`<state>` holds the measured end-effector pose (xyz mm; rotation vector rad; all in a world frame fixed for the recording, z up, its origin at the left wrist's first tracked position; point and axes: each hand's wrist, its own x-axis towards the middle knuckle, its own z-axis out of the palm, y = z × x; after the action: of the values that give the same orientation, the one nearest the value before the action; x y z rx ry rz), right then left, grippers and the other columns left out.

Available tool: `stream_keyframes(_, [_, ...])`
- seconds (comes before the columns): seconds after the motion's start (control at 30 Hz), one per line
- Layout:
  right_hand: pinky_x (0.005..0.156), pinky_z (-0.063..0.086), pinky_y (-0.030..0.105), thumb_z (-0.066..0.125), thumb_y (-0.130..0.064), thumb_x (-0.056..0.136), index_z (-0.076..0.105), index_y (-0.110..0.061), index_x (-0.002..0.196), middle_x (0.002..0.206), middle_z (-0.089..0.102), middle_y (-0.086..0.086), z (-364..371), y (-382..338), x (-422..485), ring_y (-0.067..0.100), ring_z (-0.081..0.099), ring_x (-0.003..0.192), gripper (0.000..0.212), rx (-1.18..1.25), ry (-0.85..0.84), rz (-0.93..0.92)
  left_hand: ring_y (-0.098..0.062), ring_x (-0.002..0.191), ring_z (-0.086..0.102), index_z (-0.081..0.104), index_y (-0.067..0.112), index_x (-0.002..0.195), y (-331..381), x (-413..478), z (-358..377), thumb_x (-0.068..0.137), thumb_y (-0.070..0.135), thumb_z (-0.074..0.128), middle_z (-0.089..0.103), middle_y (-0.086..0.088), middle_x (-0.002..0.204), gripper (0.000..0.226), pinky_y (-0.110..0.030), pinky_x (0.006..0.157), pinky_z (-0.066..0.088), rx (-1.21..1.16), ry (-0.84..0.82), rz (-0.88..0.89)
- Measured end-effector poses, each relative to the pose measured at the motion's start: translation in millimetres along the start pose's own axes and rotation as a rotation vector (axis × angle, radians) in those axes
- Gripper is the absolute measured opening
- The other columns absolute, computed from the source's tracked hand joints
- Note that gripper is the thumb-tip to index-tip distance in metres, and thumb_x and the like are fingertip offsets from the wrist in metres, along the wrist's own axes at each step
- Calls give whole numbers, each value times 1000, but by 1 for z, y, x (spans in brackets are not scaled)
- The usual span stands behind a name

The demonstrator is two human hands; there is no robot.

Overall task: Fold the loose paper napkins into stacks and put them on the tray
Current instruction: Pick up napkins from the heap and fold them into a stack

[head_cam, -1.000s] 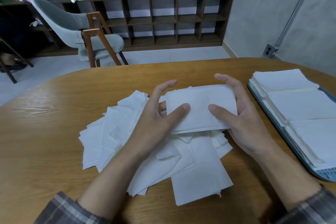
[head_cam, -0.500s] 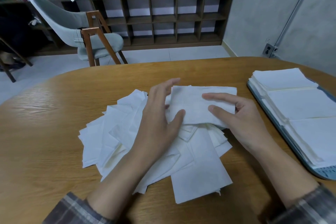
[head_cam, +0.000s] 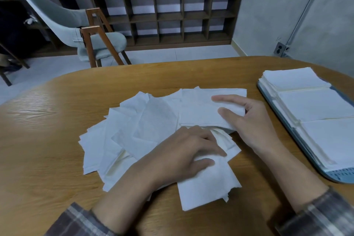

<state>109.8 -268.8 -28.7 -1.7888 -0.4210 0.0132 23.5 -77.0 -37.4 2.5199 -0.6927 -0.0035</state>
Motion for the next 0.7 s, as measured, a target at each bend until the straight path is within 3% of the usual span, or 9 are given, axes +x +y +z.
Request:
stream_keyframes(0.17, [86,43,-1,69,-5,98,81,-31,112,114,74,-30,0,0,1,-16,61,114,32,-10,3,-16,-5,101,61,81,28,107,-1,1,2,100,30,73,70,15,104,11,-38,88,50,-27,143,42])
stream_keyframes(0.33, [88,43,1,69,-5,98,81,-30,112,112,74,-30,0,-1,0,-13,62,114,32,-8,10,-22,-11,97,71,84,22,102,1,0,-4,95,23,80,75,12,100,8,-30,83,56,-293,286,-30])
stream_keyframes(0.47, [94,48,14,67,-3,98,80,-30,112,114,76,-26,0,-1,0,-7,65,115,33,25,5,-18,-16,96,73,84,18,96,6,-1,-12,91,14,82,78,10,95,7,-26,81,55,-492,378,-95])
stream_keyframes(0.6, [95,45,7,64,-4,99,81,-27,112,116,76,-23,-1,-3,0,-8,64,118,31,61,13,-45,-12,78,67,81,11,90,5,-1,-18,90,0,75,75,1,81,13,-26,73,49,-679,447,-163])
stream_keyframes(0.7, [109,42,27,62,-10,99,81,-26,113,121,76,-16,-1,-2,1,-1,62,125,28,133,-15,-71,-22,70,64,77,6,89,3,-1,-21,86,2,66,72,-20,82,12,-35,70,51,-754,510,-237])
